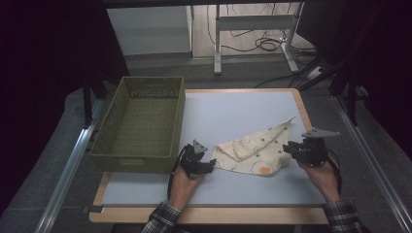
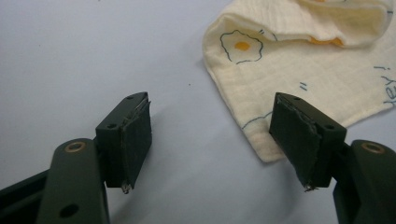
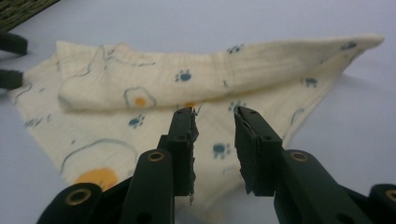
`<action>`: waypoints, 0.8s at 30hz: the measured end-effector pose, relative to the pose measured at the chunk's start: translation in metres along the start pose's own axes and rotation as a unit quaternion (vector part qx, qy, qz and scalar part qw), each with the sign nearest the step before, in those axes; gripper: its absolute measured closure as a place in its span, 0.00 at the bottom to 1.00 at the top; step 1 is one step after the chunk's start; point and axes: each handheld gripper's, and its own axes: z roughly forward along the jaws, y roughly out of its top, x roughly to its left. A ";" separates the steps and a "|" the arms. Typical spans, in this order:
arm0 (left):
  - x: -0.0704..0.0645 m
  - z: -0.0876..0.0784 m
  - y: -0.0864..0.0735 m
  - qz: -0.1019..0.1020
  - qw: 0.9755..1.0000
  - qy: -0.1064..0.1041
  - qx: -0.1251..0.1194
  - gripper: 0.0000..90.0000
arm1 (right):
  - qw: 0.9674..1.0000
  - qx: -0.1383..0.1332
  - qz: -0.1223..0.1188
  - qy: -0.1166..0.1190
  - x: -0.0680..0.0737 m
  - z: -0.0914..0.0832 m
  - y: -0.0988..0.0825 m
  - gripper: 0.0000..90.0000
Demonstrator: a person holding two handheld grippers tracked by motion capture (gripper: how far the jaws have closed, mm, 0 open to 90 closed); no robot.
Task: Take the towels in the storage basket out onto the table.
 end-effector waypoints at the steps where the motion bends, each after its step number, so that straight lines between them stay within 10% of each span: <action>1: 0.000 0.000 0.000 0.000 1.000 0.000 0.000 0.33 | 1.000 0.000 0.004 0.002 0.002 -0.007 -0.006 0.74; 7: 0.000 0.000 0.000 -0.003 1.000 -0.001 -0.001 0.33 | 1.000 0.007 0.016 0.010 0.006 -0.022 -0.029 0.69; 15: 0.000 0.001 0.000 -0.005 1.000 -0.001 -0.002 0.33 | 0.999 0.029 0.021 0.022 0.007 0.013 -0.045 0.52; 21: 0.000 0.001 0.000 -0.005 1.000 -0.002 -0.002 0.33 | 0.999 0.015 0.028 0.032 0.008 0.024 -0.042 0.92; 24: 0.000 0.001 0.000 -0.005 1.000 -0.002 -0.002 0.33 | 1.000 0.004 0.013 0.025 0.013 0.012 -0.037 0.94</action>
